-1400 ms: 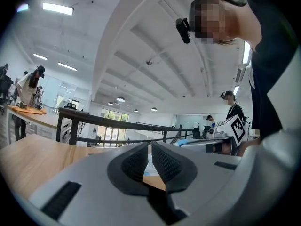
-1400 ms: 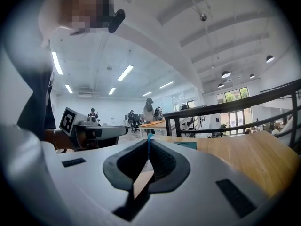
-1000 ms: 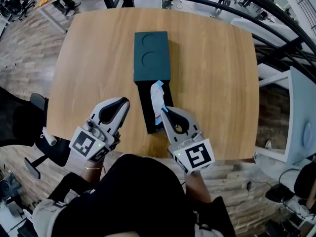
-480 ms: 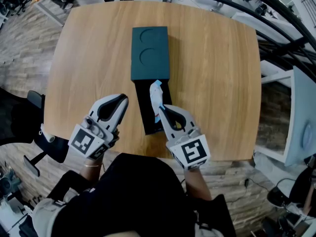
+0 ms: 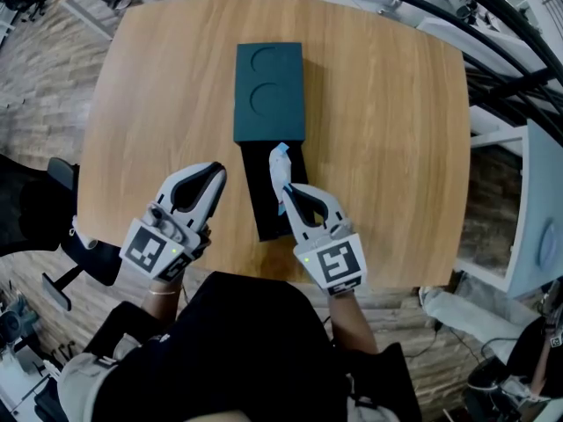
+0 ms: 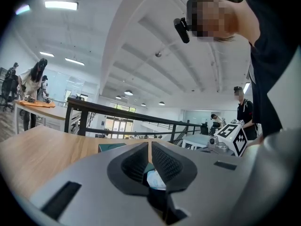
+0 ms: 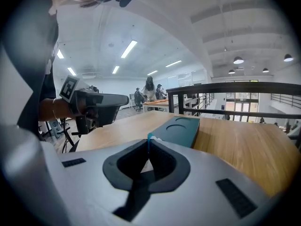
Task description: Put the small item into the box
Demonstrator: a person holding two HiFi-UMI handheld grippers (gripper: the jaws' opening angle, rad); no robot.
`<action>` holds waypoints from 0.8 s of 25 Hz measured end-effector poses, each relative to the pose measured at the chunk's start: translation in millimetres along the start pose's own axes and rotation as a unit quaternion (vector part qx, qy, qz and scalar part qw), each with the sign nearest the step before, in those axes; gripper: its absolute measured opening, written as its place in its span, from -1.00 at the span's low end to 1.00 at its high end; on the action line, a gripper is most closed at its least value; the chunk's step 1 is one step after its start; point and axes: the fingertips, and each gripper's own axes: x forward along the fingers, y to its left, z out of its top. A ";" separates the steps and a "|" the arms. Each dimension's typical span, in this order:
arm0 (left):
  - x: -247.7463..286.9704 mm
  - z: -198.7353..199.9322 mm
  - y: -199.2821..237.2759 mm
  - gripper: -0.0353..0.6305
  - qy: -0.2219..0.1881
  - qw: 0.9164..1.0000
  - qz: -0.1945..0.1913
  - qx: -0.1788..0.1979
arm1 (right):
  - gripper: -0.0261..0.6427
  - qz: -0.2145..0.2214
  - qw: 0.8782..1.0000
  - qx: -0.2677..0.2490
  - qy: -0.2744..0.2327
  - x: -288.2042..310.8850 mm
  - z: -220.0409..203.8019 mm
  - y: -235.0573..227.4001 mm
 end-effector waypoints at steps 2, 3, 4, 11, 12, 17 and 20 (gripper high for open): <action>3.0 5.0 -1.8 -0.80 -0.013 1.000 -0.004 -0.010 | -0.85 0.004 1.000 -0.003 0.007 2.7 -2.3 -1.3; 4.2 6.5 -2.2 -0.80 -0.018 1.000 -0.005 -0.014 | -0.85 0.008 1.000 -0.008 0.008 4.2 -2.7 -1.4; 4.5 5.8 -1.1 -0.80 -0.019 1.000 -0.003 -0.015 | -0.85 0.012 1.000 -0.015 0.010 6.1 -2.4 -0.8; -0.8 -7.5 12.6 -0.80 -0.001 1.000 0.008 -0.004 | -0.85 0.034 0.998 -0.053 0.026 20.0 -7.4 10.7; -0.8 -8.3 12.6 -0.80 0.001 1.000 0.008 -0.004 | -0.85 0.042 0.997 -0.054 0.029 21.2 -10.0 13.6; 0.1 -7.2 13.9 -0.80 0.004 1.000 0.007 -0.004 | -0.84 0.068 0.993 -0.076 0.057 31.6 -12.1 26.6; -4.3 -9.0 13.5 -0.80 0.004 1.000 0.009 -0.006 | -0.84 0.075 0.991 -0.085 0.069 34.4 -20.1 31.6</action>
